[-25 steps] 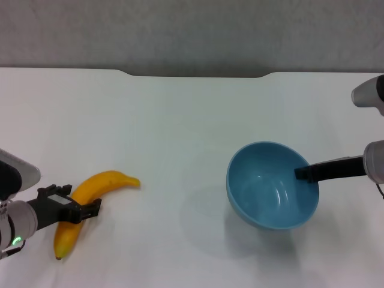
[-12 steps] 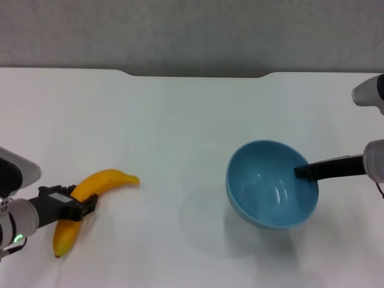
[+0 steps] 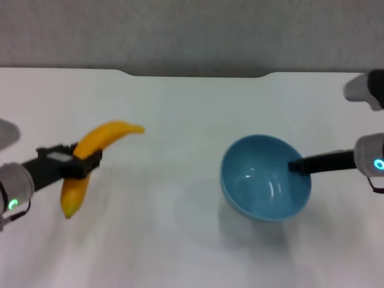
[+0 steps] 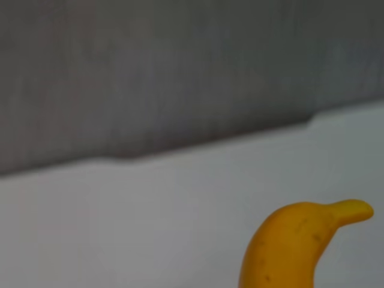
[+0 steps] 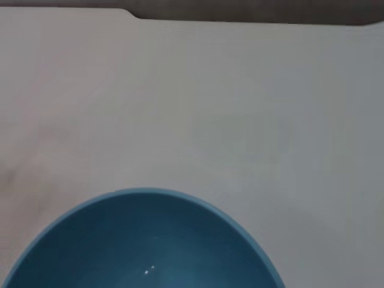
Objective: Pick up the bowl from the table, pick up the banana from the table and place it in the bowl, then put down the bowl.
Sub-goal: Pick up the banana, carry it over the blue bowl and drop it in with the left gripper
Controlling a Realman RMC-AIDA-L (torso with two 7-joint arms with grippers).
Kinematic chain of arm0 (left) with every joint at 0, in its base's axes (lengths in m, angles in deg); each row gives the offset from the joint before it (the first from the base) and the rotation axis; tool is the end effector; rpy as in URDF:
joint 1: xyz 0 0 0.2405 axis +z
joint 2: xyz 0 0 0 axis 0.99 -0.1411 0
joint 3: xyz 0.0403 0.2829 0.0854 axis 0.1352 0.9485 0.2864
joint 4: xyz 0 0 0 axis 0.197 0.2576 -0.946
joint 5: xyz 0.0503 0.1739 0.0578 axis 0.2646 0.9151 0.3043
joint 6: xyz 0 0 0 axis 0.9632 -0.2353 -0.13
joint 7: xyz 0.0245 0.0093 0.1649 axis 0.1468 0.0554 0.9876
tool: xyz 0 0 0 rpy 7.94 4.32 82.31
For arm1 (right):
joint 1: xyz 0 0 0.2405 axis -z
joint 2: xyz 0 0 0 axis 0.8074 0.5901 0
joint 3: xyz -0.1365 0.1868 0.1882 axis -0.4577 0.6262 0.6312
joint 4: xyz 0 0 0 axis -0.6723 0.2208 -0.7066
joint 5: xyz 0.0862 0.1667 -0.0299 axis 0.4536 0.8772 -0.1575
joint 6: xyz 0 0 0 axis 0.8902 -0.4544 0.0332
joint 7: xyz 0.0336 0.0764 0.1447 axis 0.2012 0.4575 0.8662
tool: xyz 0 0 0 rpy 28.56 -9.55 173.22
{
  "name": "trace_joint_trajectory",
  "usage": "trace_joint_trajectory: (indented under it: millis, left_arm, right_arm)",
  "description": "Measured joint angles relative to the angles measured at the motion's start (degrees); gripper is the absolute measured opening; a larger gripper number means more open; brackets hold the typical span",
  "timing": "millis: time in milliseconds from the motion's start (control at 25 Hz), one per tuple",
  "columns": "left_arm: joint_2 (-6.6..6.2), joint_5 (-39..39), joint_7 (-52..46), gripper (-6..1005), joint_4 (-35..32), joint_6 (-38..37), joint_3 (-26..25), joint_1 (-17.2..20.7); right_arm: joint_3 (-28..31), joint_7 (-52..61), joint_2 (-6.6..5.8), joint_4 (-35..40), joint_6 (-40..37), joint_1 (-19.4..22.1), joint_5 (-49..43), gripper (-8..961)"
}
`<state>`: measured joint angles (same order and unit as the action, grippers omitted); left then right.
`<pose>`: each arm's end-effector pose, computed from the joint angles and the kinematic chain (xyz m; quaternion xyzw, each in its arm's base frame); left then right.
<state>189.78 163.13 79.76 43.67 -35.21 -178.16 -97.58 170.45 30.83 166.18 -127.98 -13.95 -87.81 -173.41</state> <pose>-0.3369 0.3758 -0.0315 -0.8337 -0.3388 -0.1349 0.4147 0.2788 0.4198 -0.0444 -0.8476 0.4544 0.0232 0.2730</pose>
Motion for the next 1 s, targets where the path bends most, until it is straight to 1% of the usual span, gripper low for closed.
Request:
trace_joint_trajectory:
  millis: [40, 160, 240, 320, 440, 560, 760, 880, 1000]
  left_arm:
    - [-0.01, -0.2, -1.4, 515, 2.3, 0.9, 0.0, 0.8]
    - [0.03, -0.3, -5.3, 515, 8.8, 4.2, 0.7, 2.0]
    - [0.04, -0.3, -7.8, 515, 12.3, 5.5, 2.1, 1.8]
    - [0.05, -0.4, -10.1, 515, 14.4, 5.7, 3.6, 0.8]
    - [0.27, -1.0, -11.3, 515, 14.1, 5.2, 4.3, -1.2]
    - [0.39, -3.3, -11.6, 515, 12.3, 5.2, 4.4, -3.1]
    - [0.38, -11.4, -11.1, 515, 10.3, 5.0, 5.6, -6.0]
    - [0.43, -12.5, -10.9, 516, 9.5, 4.9, 6.4, -7.6]
    - [0.49, -14.4, -10.3, 516, 9.0, 4.4, 8.8, -8.1]
  right_arm:
    - [0.0, 0.0, 0.0, 0.0, 0.0, 0.0, 0.0, 35]
    - [-0.5, 0.1, -0.07, 3.0, -0.6, -2.0, 1.7, 34]
    - [-0.9, 0.1, -0.14, 4.6, -1.3, -3.1, 2.3, 34]
    - [-1.4, 0.2, -0.13, 6.0, -1.8, -4.6, 2.5, 34]
    - [-2.5, 0.2, -0.06, 9.3, -2.4, -7.9, 3.8, 34]
    - [-4.1, -0.3, -0.06, 13.2, -3.4, -10.9, 8.0, 34]
    - [-5.8, -1.0, -0.08, 14.2, -5.3, -11.5, 11.6, 34]
    - [-6.1, -0.9, -0.05, 15.1, -5.9, -11.8, 11.9, 34]
    - [-6.5, -0.8, -0.03, 15.7, -6.1, -12.2, 12.0, 34]
